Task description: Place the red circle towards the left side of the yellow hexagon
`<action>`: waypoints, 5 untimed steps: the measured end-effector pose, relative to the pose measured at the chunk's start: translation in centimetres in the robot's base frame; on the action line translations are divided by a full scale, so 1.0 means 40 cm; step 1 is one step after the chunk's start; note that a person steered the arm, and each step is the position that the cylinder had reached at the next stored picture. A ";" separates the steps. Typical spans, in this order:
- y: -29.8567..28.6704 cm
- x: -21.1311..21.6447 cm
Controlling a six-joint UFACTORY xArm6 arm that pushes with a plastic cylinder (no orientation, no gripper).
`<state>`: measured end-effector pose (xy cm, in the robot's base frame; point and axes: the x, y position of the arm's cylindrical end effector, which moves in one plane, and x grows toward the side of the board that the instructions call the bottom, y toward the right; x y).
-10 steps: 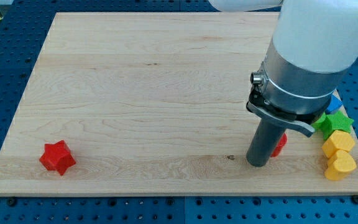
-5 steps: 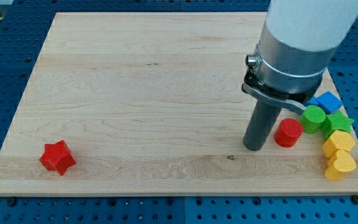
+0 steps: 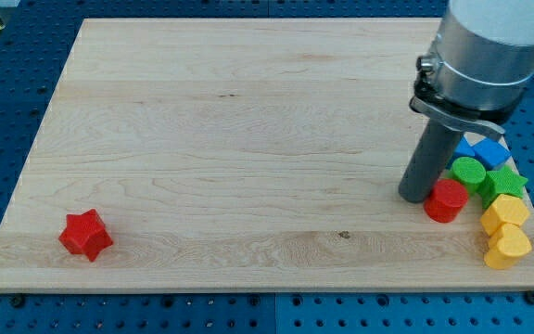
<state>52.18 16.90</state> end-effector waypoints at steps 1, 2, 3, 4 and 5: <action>0.044 0.000; 0.063 0.000; 0.029 0.007; -0.069 0.016; -0.240 0.016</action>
